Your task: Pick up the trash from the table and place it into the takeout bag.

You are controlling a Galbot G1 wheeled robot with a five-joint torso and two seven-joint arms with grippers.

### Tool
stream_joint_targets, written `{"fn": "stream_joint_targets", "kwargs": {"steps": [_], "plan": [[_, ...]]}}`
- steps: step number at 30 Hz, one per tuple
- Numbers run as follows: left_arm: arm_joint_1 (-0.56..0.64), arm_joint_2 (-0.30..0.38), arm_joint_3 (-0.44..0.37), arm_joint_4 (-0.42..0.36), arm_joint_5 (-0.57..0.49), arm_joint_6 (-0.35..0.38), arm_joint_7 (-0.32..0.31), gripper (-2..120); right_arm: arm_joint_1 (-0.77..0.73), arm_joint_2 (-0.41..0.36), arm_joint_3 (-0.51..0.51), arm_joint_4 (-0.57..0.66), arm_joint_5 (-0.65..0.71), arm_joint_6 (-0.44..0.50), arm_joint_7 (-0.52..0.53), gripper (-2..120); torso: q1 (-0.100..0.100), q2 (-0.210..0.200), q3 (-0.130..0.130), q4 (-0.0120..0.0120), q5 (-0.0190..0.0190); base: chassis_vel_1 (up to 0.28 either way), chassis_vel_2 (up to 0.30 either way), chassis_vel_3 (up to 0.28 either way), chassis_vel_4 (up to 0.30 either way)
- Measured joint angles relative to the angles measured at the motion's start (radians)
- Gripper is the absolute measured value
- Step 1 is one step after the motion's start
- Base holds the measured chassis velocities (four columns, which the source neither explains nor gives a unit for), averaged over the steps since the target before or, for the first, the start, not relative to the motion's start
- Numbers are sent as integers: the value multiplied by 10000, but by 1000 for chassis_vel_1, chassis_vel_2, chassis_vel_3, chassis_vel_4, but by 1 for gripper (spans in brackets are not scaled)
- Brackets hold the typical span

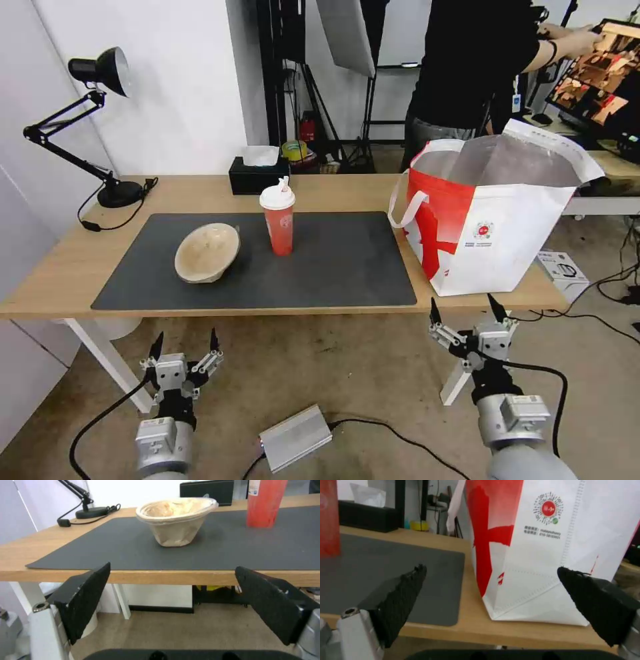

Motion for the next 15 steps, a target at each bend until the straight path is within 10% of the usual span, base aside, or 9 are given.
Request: {"fn": "stream_joint_targets", "kwargs": {"steps": [15], "plan": [[-28,-2,12,41,-1,-3,-6,100,-36,-94,-215,-445,-151,156,-76,100,1,0,0,0,0,0,0,0,0]]}}
